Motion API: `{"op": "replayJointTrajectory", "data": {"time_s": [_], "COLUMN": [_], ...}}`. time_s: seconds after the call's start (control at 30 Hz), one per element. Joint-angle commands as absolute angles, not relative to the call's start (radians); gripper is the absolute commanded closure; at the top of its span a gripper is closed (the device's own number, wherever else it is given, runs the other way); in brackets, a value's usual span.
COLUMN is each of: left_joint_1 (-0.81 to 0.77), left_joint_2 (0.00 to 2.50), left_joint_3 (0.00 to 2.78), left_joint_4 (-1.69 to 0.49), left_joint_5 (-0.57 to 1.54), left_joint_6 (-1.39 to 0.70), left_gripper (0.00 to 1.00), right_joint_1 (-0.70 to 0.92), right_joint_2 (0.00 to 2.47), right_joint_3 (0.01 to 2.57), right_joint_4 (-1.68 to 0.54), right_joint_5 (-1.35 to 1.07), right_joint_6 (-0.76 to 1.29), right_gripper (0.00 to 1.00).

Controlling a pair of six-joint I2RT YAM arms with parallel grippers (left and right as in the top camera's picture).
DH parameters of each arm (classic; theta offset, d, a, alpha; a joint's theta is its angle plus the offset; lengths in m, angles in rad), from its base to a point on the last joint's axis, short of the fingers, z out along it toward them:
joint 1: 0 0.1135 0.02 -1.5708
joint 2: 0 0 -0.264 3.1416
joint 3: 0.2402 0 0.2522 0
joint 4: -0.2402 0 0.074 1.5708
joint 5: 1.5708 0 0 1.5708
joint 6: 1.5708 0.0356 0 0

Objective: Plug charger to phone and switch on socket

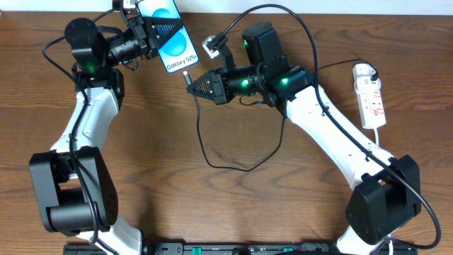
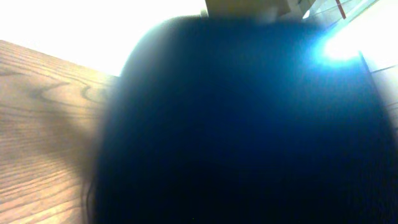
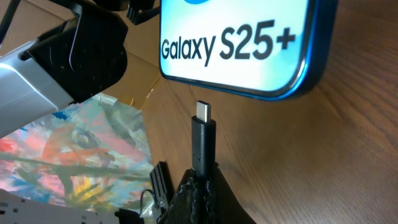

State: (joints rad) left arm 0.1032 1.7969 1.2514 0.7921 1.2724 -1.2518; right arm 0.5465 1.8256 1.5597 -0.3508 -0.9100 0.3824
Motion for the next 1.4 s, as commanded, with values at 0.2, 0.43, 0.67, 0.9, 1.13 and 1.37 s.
{"op": "replayJointTrajectory", "data": {"time_s": [0.2, 0.43, 0.67, 0.9, 1.13, 1.37], "left_joint_1": [0.107, 0.105, 0.105, 0.105, 0.105, 0.105], "left_joint_2": [1.790, 1.790, 1.790, 1.790, 1.790, 1.790], "left_joint_3": [1.264, 1.264, 1.264, 1.264, 1.264, 1.264], "left_joint_4": [0.805, 0.805, 0.797, 0.797, 0.792, 0.787], "left_joint_5": [1.271, 1.274, 1.280, 1.279, 1.279, 1.286], "left_joint_6": [-1.230, -1.230, -1.227, -1.227, -1.227, -1.227], "left_gripper": [0.92, 0.93, 0.93, 0.92, 0.93, 0.93], "right_joint_1": [0.544, 0.544, 0.544, 0.544, 0.544, 0.544], "right_joint_2": [1.819, 1.819, 1.819, 1.819, 1.819, 1.819], "right_joint_3": [1.569, 1.569, 1.569, 1.569, 1.568, 1.568], "right_joint_4": [-0.340, -0.332, -0.320, -0.326, -0.340, -0.334], "right_joint_5": [-0.910, -0.896, -0.888, -0.880, -0.880, -0.880], "right_joint_6": [0.377, 0.377, 0.377, 0.378, 0.377, 0.378], "right_gripper": [0.99, 0.99, 0.99, 0.99, 0.99, 0.99]}}
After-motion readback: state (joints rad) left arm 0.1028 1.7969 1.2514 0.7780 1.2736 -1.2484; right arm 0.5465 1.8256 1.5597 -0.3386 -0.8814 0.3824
